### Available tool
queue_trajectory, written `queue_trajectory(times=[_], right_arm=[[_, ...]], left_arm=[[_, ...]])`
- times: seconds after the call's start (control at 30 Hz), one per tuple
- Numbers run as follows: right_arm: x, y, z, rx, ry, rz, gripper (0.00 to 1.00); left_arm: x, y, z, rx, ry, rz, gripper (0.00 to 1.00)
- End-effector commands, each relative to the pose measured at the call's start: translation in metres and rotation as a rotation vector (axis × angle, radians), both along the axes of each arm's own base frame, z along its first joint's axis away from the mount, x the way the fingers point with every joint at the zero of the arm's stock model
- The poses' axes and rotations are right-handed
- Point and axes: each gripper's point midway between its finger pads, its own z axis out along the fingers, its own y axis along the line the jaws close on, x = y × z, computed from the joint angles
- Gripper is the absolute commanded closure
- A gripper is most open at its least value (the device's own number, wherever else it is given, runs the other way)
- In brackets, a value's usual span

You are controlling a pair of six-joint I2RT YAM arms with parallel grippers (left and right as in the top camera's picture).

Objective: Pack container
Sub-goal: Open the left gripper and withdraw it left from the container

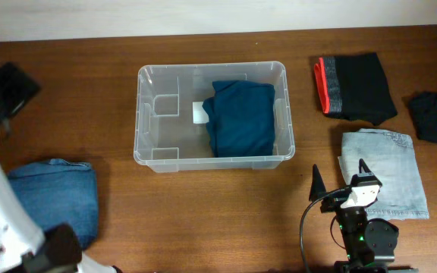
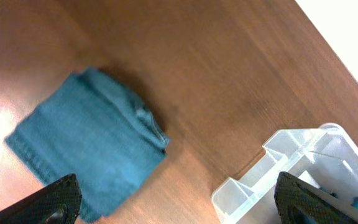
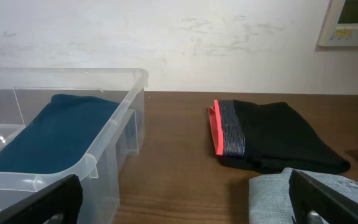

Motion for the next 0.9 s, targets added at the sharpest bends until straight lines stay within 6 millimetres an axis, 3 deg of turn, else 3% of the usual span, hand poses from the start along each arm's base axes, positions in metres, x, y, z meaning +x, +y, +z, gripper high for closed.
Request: queue_trajectory(times=[0.0,0.23,0.33,0.43,0.57,0.77,0.87], right_arm=[[0.0,-0.001,-0.001,-0.002,0.0,-0.001,0.02],[0.0,-0.001,-0.001,-0.002,0.0,-0.001,0.02],[0.0,-0.001,-0.001,-0.001,0.0,0.0,0.01],[0.0,-0.001,-0.001,-0.002,0.0,-0.001,0.01],[0.0,-0.001,-0.001,-0.002,0.0,-0.001,0.01],[0.0,-0.001,-0.001,-0.002,0.0,-0.001,0.01],[0.0,-0.001,-0.001,-0.002,0.0,-0.001,0.01]], left_arm=[[-0.026,-0.005,0.006,-0.075,-0.058,0.059,0.01],[-0.087,0.002,0.011,-0.072,-0.224,0.182,0.01],[-0.122,0.002,-0.003,-0.06,-0.276,0.268,0.01],[-0.139,-0.007,-0.025,-0.088,-0.317,0.298,0.01],[-0.142,-0.01,-0.067,-0.144,-0.321,0.31,0.01],[-0.11,-0.022,-0.123,-0.33,-0.314,0.156,0.01],[-0.105,-0.025,-0.152,-0.403,-0.289,0.149,0.01]])
